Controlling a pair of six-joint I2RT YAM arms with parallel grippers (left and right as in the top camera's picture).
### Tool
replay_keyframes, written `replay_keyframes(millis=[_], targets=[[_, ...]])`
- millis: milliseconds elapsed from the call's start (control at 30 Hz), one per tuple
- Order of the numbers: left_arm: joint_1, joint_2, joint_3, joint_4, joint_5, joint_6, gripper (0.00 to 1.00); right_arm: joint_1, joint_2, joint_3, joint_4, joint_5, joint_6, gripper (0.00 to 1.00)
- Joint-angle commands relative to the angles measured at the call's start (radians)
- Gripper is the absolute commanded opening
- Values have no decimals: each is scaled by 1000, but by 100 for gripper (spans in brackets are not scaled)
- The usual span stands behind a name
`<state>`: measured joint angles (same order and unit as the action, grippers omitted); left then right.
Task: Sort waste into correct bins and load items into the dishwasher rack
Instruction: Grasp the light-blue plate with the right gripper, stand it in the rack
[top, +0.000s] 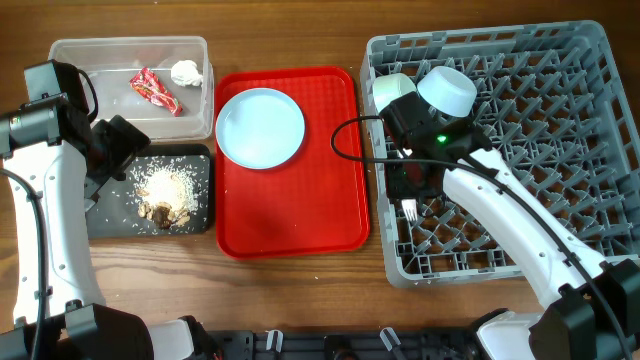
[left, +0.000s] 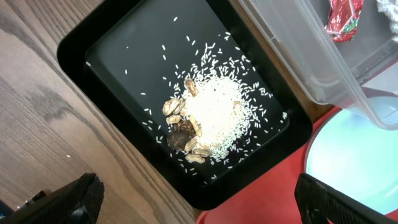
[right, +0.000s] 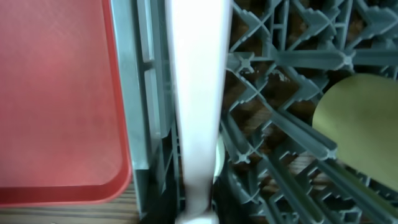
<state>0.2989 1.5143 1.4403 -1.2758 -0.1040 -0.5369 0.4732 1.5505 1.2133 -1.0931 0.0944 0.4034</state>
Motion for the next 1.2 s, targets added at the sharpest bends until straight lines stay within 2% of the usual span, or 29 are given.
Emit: replay_keyframes(millis=[0,33,100,167,233,300,400,500,667,767,800,833,867,1033,1100,1167], targets=[[5,-11,1,0,2,5,100,-1,3,-9,24,13,-8,50],[5,-11,1,0,2,5,100,-1,3,-6,31,13,-11,55],[5,-11,1,0,2,5,100,-1,2,17,31,13,-10,57],[5,-11,1,0,2,5,100,2,2,103,113,-36,-40,59],[5,-11,1,0,2,5,100,21,2,122,311,-204,-91,68],[5,-11,1,0,3,5,100,59,30,122,527,-276,-78,69],[5,-11,1,0,25,5,100,115,167,122,694,-245,35,69],[5,-11,1,0,24,5,100,148,317,122,770,-246,118,65],[5,-11,1,4,24,5,100,216,546,122,871,-229,188,68],[5,-11,1,4,24,5,100,216,567,122,806,-182,237,48],[5,-11,1,4,24,5,100,207,566,122,760,-146,254,26],[5,-11,1,3,24,5,100,207,566,122,723,-137,255,13],[5,-11,1,3,24,5,100,201,565,122,671,-119,277,5],[5,-11,1,0,24,5,100,155,515,122,534,-95,246,4],[5,-11,1,0,24,5,100,134,420,122,475,-55,171,4],[5,-11,1,0,24,5,100,122,263,122,415,70,115,4]])
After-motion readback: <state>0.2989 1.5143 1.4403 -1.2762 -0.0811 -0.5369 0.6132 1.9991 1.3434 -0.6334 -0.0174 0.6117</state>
